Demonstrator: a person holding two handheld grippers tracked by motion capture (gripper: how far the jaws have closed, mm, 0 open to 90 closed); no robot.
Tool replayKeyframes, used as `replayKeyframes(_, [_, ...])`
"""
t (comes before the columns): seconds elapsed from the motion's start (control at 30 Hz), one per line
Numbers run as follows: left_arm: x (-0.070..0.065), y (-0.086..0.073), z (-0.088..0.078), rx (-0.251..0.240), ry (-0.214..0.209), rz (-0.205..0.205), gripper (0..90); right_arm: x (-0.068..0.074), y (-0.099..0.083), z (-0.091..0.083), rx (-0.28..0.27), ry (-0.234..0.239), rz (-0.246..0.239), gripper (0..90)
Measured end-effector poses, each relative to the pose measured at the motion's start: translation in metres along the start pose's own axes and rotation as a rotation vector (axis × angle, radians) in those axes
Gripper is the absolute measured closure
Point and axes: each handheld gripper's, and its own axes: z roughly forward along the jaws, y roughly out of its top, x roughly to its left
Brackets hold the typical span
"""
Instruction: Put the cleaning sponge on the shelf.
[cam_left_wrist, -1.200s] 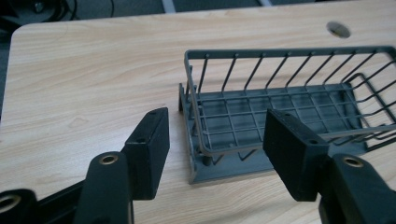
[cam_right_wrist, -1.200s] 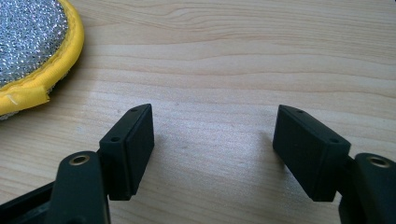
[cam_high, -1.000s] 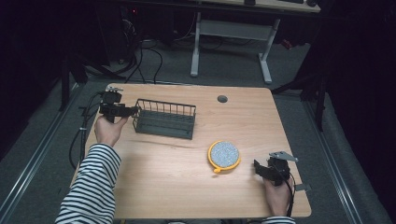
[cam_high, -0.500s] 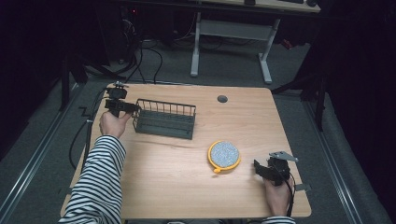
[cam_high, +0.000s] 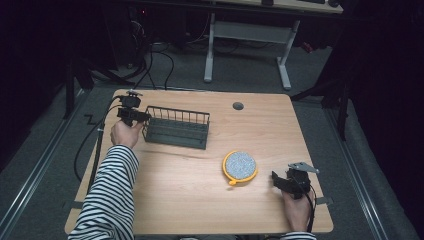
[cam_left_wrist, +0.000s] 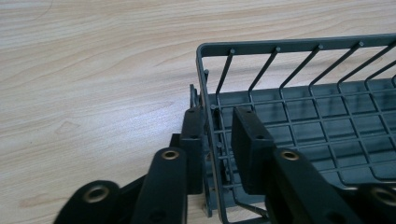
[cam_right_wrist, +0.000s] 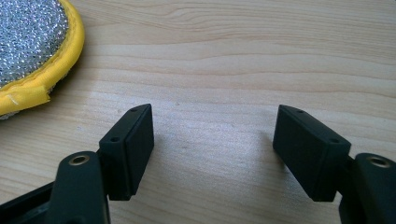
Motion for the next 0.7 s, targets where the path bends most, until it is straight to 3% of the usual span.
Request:
replayKeyframes(0.17, [0.001,-0.003,0.0,-0.02,-0.025,-0.04,82.6,0.0,0.0,0.0,0.0,0.002,-0.001,29.2])
replayKeyframes(0.37, [0.002,-0.005,-0.001,-0.029,-0.041,-0.059,83.5,0.0,0.0,0.0,0.002,0.002,-0.002,29.1])
replayKeyframes(0.5, [0.002,-0.007,-0.002,-0.032,-0.055,-0.055,84.8,0.0,0.0,0.0,0.001,0.004,-0.004,29.1])
replayKeyframes(0.63, [-0.004,-0.01,-0.004,-0.025,-0.042,-0.019,85.7,0.0,0.0,0.0,0.001,0.004,-0.004,29.1])
replayKeyframes(0.7, [-0.005,-0.013,-0.006,-0.033,-0.056,-0.028,85.8,0.0,0.0,0.0,0.001,0.004,-0.005,29.1])
